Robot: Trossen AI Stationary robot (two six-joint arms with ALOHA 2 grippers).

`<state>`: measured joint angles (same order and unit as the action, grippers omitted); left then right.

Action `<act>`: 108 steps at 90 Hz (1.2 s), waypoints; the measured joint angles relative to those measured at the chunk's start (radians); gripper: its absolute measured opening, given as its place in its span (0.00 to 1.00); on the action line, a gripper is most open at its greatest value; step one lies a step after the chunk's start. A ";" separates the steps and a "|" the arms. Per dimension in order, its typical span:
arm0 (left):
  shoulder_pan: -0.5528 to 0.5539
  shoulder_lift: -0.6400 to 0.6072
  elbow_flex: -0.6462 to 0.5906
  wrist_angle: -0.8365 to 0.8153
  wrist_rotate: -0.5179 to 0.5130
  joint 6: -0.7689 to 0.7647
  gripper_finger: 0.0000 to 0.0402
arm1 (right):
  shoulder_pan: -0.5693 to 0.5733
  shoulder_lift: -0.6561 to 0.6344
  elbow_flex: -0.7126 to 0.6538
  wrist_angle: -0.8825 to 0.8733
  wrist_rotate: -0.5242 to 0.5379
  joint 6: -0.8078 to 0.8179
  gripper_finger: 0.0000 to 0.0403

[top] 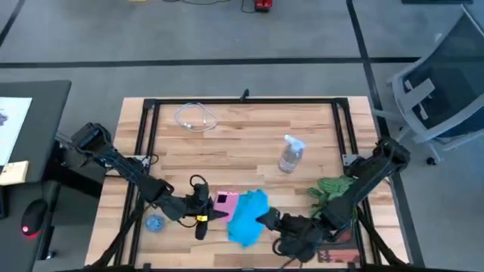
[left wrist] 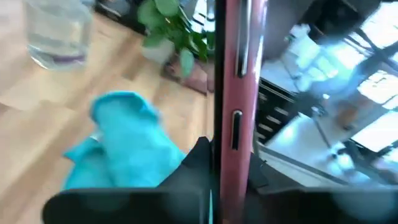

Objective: Apply microfiber cloth
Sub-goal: Wipe the front of the cellphone with a microfiber cloth

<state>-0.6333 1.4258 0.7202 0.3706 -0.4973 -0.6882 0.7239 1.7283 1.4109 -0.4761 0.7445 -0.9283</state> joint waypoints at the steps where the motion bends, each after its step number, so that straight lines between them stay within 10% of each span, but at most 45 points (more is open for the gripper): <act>1: 0.002 0.000 0.001 -0.001 0.012 -0.001 0.01 | -0.001 0.000 0.000 0.005 0.008 -0.019 0.73; 40: 0.033 0.123 0.137 -0.154 0.257 0.021 0.01 | -0.119 0.105 0.000 0.489 0.062 -0.789 0.72; 75: 0.045 0.138 0.146 -0.153 0.288 0.035 0.01 | -0.114 0.163 -0.002 0.450 -0.024 -0.726 0.67; 108: 0.052 0.137 0.147 -0.137 0.333 0.016 0.10 | -0.125 0.159 -0.001 0.415 -0.021 -0.531 0.17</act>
<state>-0.5811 1.5623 0.8669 0.2333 -0.1646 -0.6718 0.5988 1.8877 1.4101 -0.0607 0.7233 -1.4593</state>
